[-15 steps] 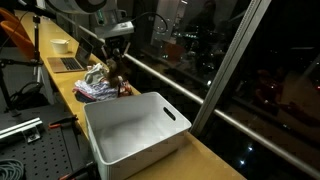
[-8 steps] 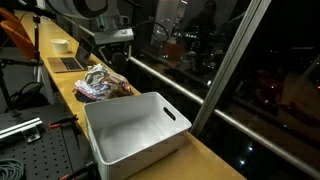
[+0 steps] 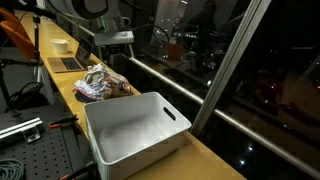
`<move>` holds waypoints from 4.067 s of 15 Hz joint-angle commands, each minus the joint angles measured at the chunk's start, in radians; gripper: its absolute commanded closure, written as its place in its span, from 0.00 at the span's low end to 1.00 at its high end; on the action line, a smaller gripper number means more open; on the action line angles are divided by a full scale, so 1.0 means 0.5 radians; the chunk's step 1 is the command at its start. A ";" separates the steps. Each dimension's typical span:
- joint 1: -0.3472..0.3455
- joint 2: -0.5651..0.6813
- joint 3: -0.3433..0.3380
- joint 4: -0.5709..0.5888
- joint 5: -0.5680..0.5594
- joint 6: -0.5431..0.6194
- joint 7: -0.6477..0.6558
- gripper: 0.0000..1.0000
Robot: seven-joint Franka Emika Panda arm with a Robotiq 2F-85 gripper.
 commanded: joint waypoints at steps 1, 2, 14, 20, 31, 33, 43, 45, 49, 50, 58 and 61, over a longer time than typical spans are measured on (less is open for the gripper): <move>0.034 0.018 0.021 0.087 0.090 -0.062 -0.103 0.00; 0.048 0.021 0.035 0.118 0.092 -0.090 -0.093 0.00; 0.186 0.174 0.179 0.364 0.323 -0.368 0.038 0.00; 0.220 0.537 0.297 0.504 0.325 -0.233 0.081 0.00; 0.046 1.194 0.301 0.599 0.221 0.027 0.095 0.00; -0.014 1.295 0.303 0.635 0.196 0.041 0.084 0.00; -0.402 1.129 0.450 0.420 0.336 0.128 0.017 0.51; -0.536 0.991 0.532 0.293 0.432 0.157 -0.046 0.64; -0.768 0.683 0.661 0.044 0.731 0.158 -0.272 0.95; -0.809 0.614 0.685 -0.002 0.840 0.154 -0.360 0.99; -0.635 -0.157 0.344 -0.241 1.532 -0.104 -0.914 1.00; -0.502 -0.427 0.043 -0.228 1.306 -0.229 -0.773 1.00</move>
